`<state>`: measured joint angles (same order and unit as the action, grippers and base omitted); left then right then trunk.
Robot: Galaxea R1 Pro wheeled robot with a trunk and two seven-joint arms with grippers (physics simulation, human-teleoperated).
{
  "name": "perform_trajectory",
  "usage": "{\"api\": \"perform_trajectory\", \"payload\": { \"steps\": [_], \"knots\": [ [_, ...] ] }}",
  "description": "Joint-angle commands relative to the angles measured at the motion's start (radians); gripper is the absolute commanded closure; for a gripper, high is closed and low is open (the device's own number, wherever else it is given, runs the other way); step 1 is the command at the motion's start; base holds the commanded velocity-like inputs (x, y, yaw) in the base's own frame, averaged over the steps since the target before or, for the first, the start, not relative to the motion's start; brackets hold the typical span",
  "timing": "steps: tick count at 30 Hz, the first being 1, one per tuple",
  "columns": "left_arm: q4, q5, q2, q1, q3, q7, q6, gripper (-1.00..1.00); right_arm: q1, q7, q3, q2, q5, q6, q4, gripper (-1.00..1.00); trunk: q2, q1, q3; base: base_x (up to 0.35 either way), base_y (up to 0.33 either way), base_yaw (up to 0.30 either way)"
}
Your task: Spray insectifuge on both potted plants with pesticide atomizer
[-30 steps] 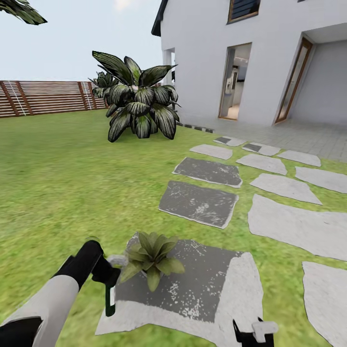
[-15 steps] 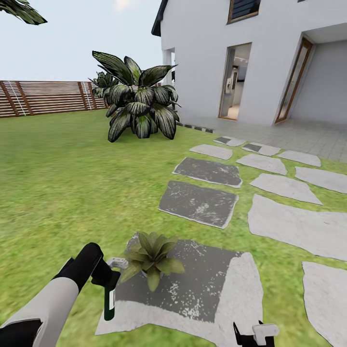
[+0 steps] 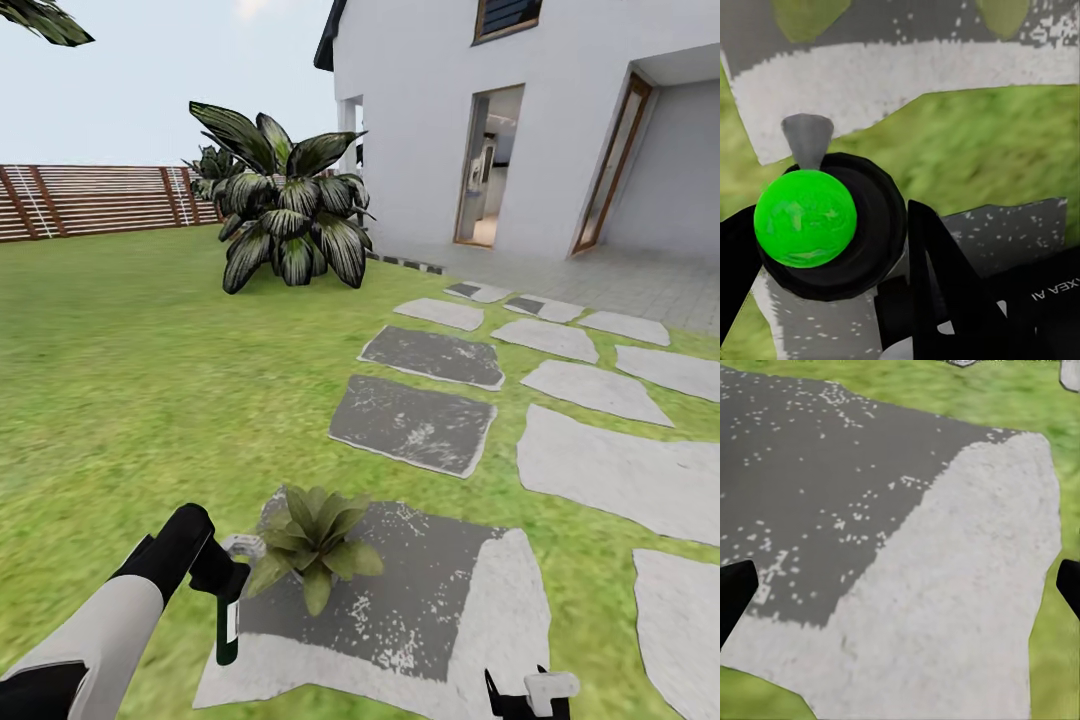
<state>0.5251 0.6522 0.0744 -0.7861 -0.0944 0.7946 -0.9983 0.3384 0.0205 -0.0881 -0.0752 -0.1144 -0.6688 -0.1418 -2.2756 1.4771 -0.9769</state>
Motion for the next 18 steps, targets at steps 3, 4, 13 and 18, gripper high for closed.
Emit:
{"api": "perform_trajectory", "payload": {
  "steps": [3,4,13,18],
  "knots": [
    [0.001,0.011,-0.001,0.0,-0.005,0.009,-0.003,1.0,0.001,0.002,-0.009,0.001,-0.01,-0.003,0.001,-1.0,0.0,0.0,-0.001,0.266,0.0,0.0],
    [0.001,0.011,-0.001,0.0,-0.005,0.009,-0.003,1.0,0.001,0.002,-0.009,0.001,-0.01,-0.003,0.001,-1.0,0.0,0.0,-0.001,0.309,0.0,0.0],
    [-0.001,0.007,0.002,0.004,0.123,0.011,-0.009,1.0,0.001,0.001,-0.009,0.003,-0.009,-0.003,-0.001,-1.0,0.0,0.0,-0.001,0.138,0.0,-0.022],
    [-0.013,0.007,0.002,0.006,0.173,0.013,-0.008,1.0,0.001,0.001,-0.009,0.003,-0.009,-0.003,-0.001,-1.0,0.0,0.0,-0.001,0.005,0.0,-0.233]
  ]
}}
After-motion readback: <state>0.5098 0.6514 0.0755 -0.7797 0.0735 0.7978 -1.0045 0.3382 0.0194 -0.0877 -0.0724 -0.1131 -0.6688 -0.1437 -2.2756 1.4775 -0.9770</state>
